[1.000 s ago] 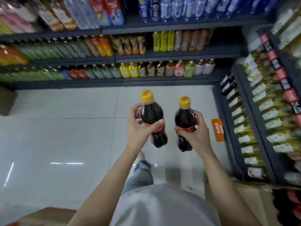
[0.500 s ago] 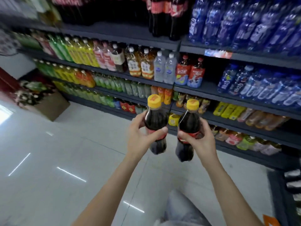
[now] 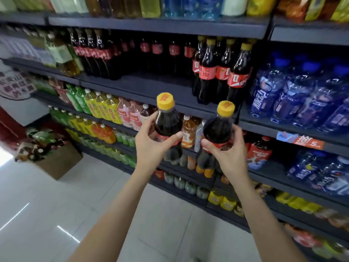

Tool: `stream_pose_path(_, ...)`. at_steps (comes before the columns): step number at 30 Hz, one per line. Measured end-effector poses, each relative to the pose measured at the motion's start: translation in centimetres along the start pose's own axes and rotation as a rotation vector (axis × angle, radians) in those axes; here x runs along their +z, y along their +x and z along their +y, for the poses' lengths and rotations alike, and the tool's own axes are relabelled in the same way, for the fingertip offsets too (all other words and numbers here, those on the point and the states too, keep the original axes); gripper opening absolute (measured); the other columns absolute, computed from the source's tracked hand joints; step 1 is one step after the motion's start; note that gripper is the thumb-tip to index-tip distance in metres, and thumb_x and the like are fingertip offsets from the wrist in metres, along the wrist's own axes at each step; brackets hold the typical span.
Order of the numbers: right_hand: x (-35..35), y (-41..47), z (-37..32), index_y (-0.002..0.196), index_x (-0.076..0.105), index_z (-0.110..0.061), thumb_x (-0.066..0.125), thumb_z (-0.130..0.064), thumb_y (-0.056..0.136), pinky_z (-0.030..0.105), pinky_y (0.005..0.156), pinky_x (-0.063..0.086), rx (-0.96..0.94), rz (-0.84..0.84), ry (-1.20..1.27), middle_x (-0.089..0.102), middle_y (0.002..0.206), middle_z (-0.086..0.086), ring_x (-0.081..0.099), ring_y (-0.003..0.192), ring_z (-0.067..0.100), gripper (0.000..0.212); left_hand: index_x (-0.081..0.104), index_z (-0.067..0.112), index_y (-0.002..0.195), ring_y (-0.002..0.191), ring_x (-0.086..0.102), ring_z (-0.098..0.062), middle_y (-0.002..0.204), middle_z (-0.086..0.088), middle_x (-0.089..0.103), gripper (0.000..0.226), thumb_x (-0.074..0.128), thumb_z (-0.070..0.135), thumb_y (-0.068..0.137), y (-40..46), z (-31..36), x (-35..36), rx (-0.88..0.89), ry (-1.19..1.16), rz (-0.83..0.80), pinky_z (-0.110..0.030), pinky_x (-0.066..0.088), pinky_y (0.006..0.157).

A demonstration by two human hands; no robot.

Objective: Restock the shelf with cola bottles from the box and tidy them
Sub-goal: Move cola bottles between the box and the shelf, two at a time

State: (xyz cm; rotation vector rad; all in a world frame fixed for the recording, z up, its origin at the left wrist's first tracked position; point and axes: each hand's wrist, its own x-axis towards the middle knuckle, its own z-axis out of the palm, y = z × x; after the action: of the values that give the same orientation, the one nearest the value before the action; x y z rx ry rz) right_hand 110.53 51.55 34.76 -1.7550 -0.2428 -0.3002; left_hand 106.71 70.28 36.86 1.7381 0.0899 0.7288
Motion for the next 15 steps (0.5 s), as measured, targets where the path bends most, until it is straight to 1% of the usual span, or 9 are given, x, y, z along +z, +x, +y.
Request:
stream_pose_path(2, 1.8, 3.6, -0.6, 0.117, 0.045, -0.031, 0.076, -0.049, 0.063, 0.004, 0.079, 0.039, -0.068, 0.013, -0.004, 0.053, 0.106, -0.028, 0.052, 0.098, -0.011, 0.065, 0.055, 0.005, 0.124, 0.109, 0.061, -0.014, 0.117, -0.009, 0.064, 0.066, 0.083, 0.024, 0.068, 4.1, -0.9, 0.7, 0.05, -0.011, -0.005, -0.025, 0.051, 0.091)
stream_pose_path(4, 3.9, 6.8, -1.0, 0.118, 0.045, -0.029, 0.077, -0.047, 0.065, 0.003, 0.076, 0.039, -0.11, 0.048, -0.013, 0.054, 0.104, -0.029, 0.051, 0.096, -0.017, 0.064, 0.054, 0.006, 0.126, 0.111, 0.06, -0.013, 0.119, -0.007, 0.063, 0.064, 0.083, 0.019, 0.071, 8.4, -2.3, 1.4, 0.079, -0.039, -0.002, -0.022, 0.049, 0.092)
stream_pose_path(6, 6.2, 9.7, -0.9, 0.119, 0.047, -0.023, 0.08, -0.036, 0.069, 0.003, 0.076, 0.039, -0.137, 0.137, 0.015, 0.055, 0.105, -0.024, 0.053, 0.095, -0.016, 0.062, 0.054, 0.009, 0.125, 0.11, 0.06, -0.013, 0.117, -0.005, 0.064, 0.062, 0.083, 0.02, 0.071, 13.1, -4.4, 2.2, 0.082, -0.077, -0.01, -0.029, 0.05, 0.095)
stream_pose_path(7, 7.4, 10.8, -0.8, 0.119, 0.047, -0.019, 0.081, -0.032, 0.07, 0.004, 0.078, 0.039, -0.149, 0.197, 0.028, 0.057, 0.107, -0.019, 0.054, 0.098, -0.013, 0.061, 0.054, 0.01, 0.124, 0.11, 0.061, -0.013, 0.117, -0.004, 0.064, 0.062, 0.084, 0.023, 0.071, 15.3, -5.6, 2.6, 0.079, -0.098, -0.02, -0.033, 0.049, 0.097)
stream_pose_path(9, 10.1, 12.8, -0.3, 0.121, 0.048, -0.02, 0.082, -0.034, 0.071, 0.009, 0.086, 0.04, -0.173, 0.323, 0.017, 0.058, 0.112, -0.007, 0.055, 0.106, -0.002, 0.062, 0.054, 0.012, 0.125, 0.111, 0.061, -0.013, 0.117, -0.003, 0.065, 0.067, 0.084, 0.033, 0.069, 19.5, -8.1, 3.4, 0.081, -0.129, -0.053, -0.04, 0.048, 0.098)
stream_pose_path(11, 12.8, 14.9, 0.2, 0.12, 0.047, -0.025, 0.08, -0.041, 0.07, 0.016, 0.093, 0.042, -0.192, 0.422, -0.019, 0.055, 0.118, 0.0, 0.053, 0.112, 0.007, 0.062, 0.054, 0.014, 0.126, 0.113, 0.06, -0.013, 0.118, -0.002, 0.065, 0.072, 0.082, 0.044, 0.067, 23.3, -10.3, 4.2, 0.09, -0.133, -0.086, -0.041, 0.048, 0.099)
stream_pose_path(13, 15.3, 17.0, 0.5, 0.121, 0.047, -0.024, 0.079, -0.044, 0.069, 0.026, 0.097, 0.045, -0.173, 0.492, -0.043, 0.053, 0.119, 0.001, 0.052, 0.114, 0.009, 0.064, 0.056, 0.013, 0.126, 0.113, 0.06, -0.013, 0.118, -0.002, 0.065, 0.073, 0.081, 0.049, 0.066, 26.8, -12.0, 4.9, 0.094, -0.141, -0.126, -0.04, 0.048, 0.099)
stream_pose_path(15, 17.3, 18.9, 0.8, 0.123, 0.051, -0.017, 0.079, -0.044, 0.068, 0.029, 0.098, 0.045, -0.154, 0.526, -0.081, 0.054, 0.12, 0.0, 0.052, 0.114, 0.008, 0.067, 0.058, 0.015, 0.123, 0.111, 0.061, -0.013, 0.116, 0.0, 0.066, 0.071, 0.079, 0.052, 0.066, 30.0, -13.3, 5.5, 0.098, -0.151, -0.181, -0.04, 0.048, 0.098)
